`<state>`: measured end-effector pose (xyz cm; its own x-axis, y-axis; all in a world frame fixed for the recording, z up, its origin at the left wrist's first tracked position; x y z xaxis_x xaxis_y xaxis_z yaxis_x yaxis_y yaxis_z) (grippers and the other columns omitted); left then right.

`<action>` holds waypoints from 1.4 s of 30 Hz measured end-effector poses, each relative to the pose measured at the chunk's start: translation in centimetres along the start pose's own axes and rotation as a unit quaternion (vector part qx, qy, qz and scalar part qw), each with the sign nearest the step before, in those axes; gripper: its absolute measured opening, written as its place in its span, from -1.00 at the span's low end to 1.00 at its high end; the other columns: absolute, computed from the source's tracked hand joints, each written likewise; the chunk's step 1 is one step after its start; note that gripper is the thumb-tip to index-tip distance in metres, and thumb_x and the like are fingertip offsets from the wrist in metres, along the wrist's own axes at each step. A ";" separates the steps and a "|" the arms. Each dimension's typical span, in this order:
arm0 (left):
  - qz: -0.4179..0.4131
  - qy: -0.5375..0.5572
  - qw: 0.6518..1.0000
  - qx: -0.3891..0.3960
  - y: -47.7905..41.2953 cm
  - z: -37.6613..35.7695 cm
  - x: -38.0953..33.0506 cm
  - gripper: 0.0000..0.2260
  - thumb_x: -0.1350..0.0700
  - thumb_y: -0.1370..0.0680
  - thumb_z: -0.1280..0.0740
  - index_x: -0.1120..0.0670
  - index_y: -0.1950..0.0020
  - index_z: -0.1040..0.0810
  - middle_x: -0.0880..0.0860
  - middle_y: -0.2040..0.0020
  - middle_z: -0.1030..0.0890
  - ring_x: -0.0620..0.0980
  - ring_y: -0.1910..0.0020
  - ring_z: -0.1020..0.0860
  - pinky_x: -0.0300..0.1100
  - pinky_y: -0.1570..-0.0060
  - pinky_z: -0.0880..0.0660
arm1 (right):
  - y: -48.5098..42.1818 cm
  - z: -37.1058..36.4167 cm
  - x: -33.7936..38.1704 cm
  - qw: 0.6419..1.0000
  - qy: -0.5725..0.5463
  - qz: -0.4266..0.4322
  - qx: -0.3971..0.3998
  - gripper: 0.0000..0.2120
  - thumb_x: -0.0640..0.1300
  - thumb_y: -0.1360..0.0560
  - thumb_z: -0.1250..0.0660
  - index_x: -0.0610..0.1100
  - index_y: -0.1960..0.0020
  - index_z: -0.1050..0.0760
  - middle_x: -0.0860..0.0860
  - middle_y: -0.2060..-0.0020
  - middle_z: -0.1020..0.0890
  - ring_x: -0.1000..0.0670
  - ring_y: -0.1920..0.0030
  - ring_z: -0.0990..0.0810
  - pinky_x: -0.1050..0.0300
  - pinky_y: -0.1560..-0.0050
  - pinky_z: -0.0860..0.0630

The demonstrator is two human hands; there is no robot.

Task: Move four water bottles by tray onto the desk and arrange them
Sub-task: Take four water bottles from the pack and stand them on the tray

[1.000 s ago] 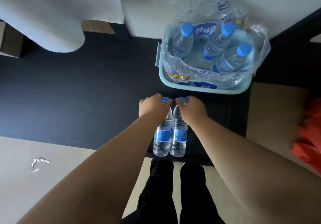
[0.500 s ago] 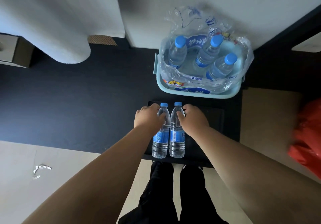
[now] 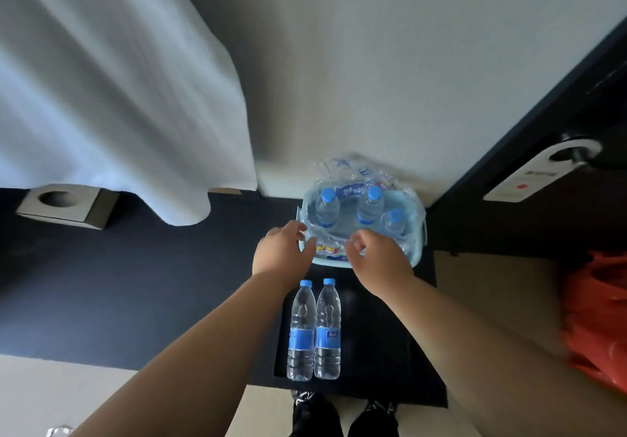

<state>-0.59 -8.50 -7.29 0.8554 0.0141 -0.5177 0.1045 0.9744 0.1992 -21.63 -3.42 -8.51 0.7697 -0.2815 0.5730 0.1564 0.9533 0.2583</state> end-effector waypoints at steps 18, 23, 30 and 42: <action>-0.085 -0.127 0.988 0.019 -9.9 -3.7 -5.9 -0.68 -0.08 -0.52 -0.30 -0.05 -0.25 -0.47 0.01 -0.02 -0.64 0.10 0.05 -0.57 -0.06 0.15 -0.47 | -10.0 3.6 -2.1 0.980 0.189 -0.043 -0.045 -0.54 0.20 -0.61 -0.23 -0.07 -0.37 -0.37 -0.10 -0.17 -0.62 -0.21 -0.14 -0.57 -0.10 -0.07 -0.45; -0.080 -0.140 0.987 0.030 -10.6 -4.7 -5.8 -0.68 -0.05 -0.53 -0.30 -0.05 -0.28 -0.49 0.04 -0.02 -0.66 0.12 0.04 -0.59 0.00 0.07 -0.55 | -11.1 3.0 -3.3 0.976 0.198 -0.076 -0.042 -0.58 0.20 -0.60 -0.23 -0.03 -0.34 -0.39 -0.09 -0.07 -0.67 -0.20 -0.13 -0.59 -0.14 -0.12 -0.38; -0.097 -0.178 0.979 0.032 -10.7 -5.6 -6.5 -0.77 -0.01 -0.57 -0.30 -0.07 -0.22 -0.52 0.03 0.04 -0.66 0.11 0.09 -0.58 -0.04 0.02 -0.50 | -10.8 2.8 -3.4 0.970 0.225 -0.067 -0.061 -0.69 0.13 -0.60 -0.32 0.00 -0.24 -0.44 -0.05 0.06 -0.67 -0.17 -0.06 -0.58 -0.10 -0.04 -0.35; -0.069 0.048 0.996 -0.009 -7.3 -1.3 -8.1 -0.83 -0.05 -0.49 -0.46 -0.09 -0.04 -0.56 -0.13 0.26 -0.59 -0.10 0.27 -0.55 -0.20 0.30 -0.46 | -5.9 7.2 -0.3 0.987 0.077 0.052 -0.133 -0.73 -0.08 -0.57 -0.42 -0.14 -0.23 -0.51 -0.12 -0.02 -0.62 -0.20 -0.07 -0.53 -0.13 -0.05 -0.48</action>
<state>-8.97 -15.46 -5.58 0.7814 -0.1002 -0.6159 0.2082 0.9723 0.1060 -27.26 -9.76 -4.57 0.8722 -0.1799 0.4548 0.2120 0.9771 -0.0202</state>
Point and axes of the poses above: each hand's wrist, its own y-axis away from the middle knuckle, its own z-axis out of the back of the hand, x = y × z, the point moved 10 cm from there along -y, towards the middle knuckle
